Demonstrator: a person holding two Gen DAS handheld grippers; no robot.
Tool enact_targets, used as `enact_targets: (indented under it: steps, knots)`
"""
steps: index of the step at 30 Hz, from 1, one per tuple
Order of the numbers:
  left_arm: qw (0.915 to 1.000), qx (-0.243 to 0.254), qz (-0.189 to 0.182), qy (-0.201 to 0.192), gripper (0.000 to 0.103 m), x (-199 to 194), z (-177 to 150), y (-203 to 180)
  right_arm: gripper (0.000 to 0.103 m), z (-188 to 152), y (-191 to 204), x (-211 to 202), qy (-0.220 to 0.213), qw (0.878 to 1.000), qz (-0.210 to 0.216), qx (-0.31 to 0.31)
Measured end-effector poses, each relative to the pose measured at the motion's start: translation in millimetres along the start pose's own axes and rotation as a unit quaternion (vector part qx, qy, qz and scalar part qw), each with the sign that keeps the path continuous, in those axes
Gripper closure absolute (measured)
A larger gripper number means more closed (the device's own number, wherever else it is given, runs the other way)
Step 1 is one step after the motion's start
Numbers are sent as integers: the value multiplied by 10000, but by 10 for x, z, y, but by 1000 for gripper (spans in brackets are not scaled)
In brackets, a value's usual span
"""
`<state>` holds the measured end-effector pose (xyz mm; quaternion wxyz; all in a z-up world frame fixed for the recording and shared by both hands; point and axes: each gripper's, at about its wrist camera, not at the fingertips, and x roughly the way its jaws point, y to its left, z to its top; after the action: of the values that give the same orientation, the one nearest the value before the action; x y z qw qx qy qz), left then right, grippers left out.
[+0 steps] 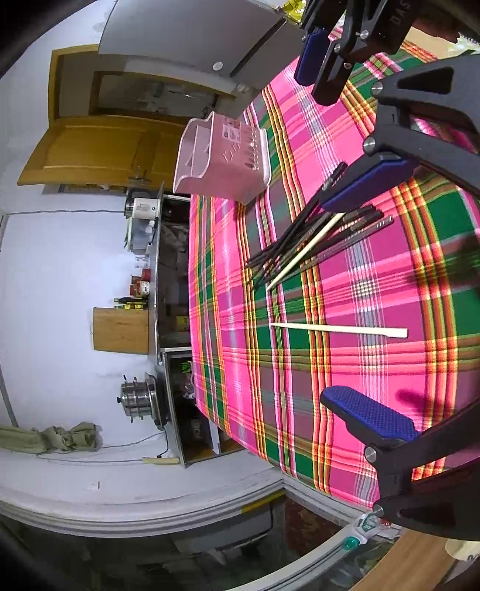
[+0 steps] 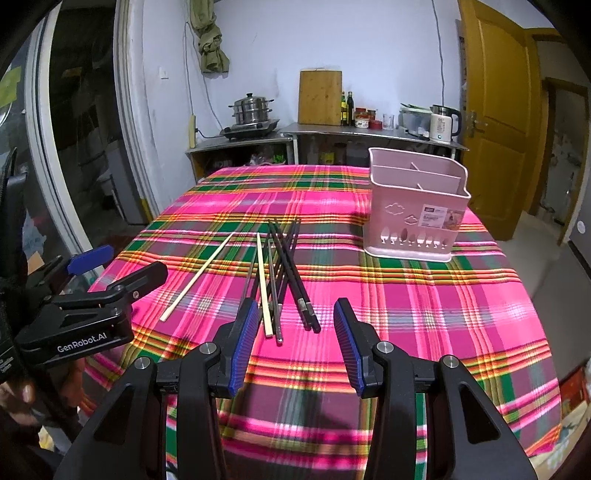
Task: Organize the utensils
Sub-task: 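Close left tool on a light chopstick while right tool closes on chopsticks from the pile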
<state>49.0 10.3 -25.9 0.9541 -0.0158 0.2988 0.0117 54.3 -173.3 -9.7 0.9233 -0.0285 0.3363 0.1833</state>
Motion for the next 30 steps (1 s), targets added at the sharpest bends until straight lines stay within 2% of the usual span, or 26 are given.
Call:
enact_targets:
  steps: [10, 19, 21, 24, 30]
  knots:
    - [9986, -49, 89, 514, 9, 582, 47, 229, 59, 163, 17, 484, 294, 9992, 242, -154]
    - [9938, -114, -50, 1102, 20, 1113, 103, 454, 59, 384, 137, 1047, 626, 9944, 751, -401]
    - [9917, -151, -110, 1270, 23, 1245, 113, 481, 63, 428, 172, 1190, 722, 9926, 861, -456]
    - [9891, -224, -176, 1445, 28, 1422, 132, 520, 73, 482, 222, 1384, 836, 9900, 994, -551]
    - [9843, -281, -354, 1707, 46, 1642, 170, 560, 88, 558, 324, 1686, 1047, 9854, 1120, -738]
